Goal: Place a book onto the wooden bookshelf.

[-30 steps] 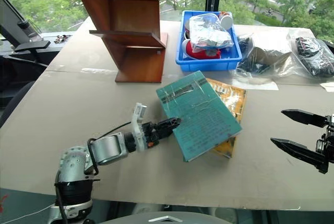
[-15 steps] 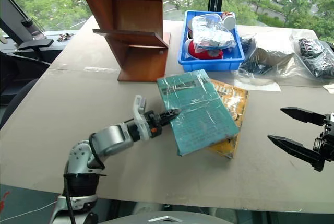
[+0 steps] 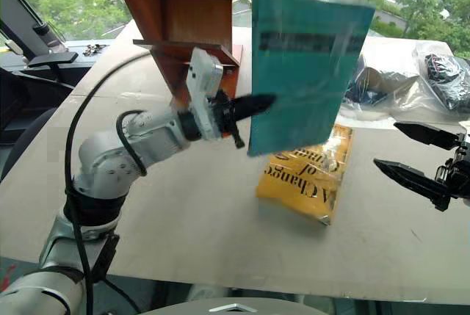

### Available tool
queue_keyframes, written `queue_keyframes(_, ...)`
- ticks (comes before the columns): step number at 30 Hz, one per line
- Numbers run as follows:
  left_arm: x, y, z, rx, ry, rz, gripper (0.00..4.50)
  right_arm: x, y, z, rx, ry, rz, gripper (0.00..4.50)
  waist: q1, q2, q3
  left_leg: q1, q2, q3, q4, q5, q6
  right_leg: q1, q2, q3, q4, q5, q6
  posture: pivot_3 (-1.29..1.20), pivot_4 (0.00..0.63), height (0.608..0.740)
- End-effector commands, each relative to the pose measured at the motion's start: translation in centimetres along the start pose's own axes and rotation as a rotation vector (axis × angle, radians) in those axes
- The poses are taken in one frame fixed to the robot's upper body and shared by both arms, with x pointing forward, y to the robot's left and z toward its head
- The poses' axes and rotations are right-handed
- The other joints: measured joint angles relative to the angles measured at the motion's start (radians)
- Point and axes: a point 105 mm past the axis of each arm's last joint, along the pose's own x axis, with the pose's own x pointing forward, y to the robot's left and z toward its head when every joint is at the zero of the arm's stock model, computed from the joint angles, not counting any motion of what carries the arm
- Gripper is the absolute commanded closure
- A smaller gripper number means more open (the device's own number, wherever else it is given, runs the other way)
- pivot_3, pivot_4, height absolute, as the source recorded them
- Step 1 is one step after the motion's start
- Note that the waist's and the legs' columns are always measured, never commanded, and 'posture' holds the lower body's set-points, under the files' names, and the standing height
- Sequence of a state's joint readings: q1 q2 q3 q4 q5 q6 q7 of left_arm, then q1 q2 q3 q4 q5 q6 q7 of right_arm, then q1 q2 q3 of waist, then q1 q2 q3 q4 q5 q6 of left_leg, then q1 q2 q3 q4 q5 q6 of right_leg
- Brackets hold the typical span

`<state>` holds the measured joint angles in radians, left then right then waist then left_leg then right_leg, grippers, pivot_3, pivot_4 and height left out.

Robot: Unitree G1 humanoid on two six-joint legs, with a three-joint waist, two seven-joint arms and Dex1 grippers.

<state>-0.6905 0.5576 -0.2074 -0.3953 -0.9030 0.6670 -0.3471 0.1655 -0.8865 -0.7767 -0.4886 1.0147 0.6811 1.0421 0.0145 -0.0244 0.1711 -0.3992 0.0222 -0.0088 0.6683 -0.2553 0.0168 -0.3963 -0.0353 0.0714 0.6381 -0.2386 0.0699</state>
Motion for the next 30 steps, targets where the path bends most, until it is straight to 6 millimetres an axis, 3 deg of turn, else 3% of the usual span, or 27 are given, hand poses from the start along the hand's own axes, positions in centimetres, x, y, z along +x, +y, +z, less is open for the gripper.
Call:
queue_keyframes(1,1.3,-1.4,6.5,0.550,-0.247,0.063,4.47,0.1,-0.5,1.7,-0.005,-0.100,-0.017,0.00,-0.001,0.000,0.000,0.000,0.000,0.000,0.000,0.000,0.000,0.000,0.000,0.000,0.000,0.000,0.000,0.00,0.150,0.740)
queue_keyframes(7,1.1,-0.4,8.9,1.304,-0.235,0.245,4.47,0.6,-1.3,3.3,0.004,-0.179,-0.017,0.00,-0.003,0.000,0.000,-0.001,0.000,0.000,-0.002,0.000,0.000,0.000,0.000,0.001,-0.004,0.002,0.004,0.00,0.150,0.740)
queue_keyframes(11,0.8,2.2,7.0,1.583,0.038,0.241,4.47,1.0,-1.8,5.2,0.001,-0.260,-0.005,0.00,-0.004,0.000,0.001,-0.001,0.001,0.000,-0.002,0.000,0.000,0.000,0.000,0.000,-0.004,0.002,0.005,0.00,0.150,0.740)
queue_keyframes(16,-1.9,5.6,6.7,1.606,0.278,0.348,4.47,1.6,-1.7,6.6,-0.006,-0.314,0.037,0.00,-0.003,0.000,0.002,-0.003,0.001,0.000,-0.002,0.000,0.000,-0.002,0.000,0.000,-0.004,0.003,0.005,0.00,0.150,0.740)
queue_keyframes(19,-2.7,5.7,5.8,1.606,0.349,0.330,4.47,1.9,-1.9,7.1,0.002,-0.337,0.055,0.00,-0.006,0.001,0.002,-0.003,0.001,0.000,-0.002,0.000,0.000,-0.002,0.000,-0.001,-0.003,0.002,0.006,0.00,0.150,0.740)
queue_keyframes(30,-5.8,9.1,3.9,1.563,0.620,0.423,4.47,2.6,-2.8,7.0,0.012,-0.346,0.077,0.00,-0.003,0.000,0.002,-0.003,0.001,-0.001,-0.001,0.000,0.001,-0.002,0.000,-0.002,0.000,0.002,0.006,0.00,0.150,0.740)
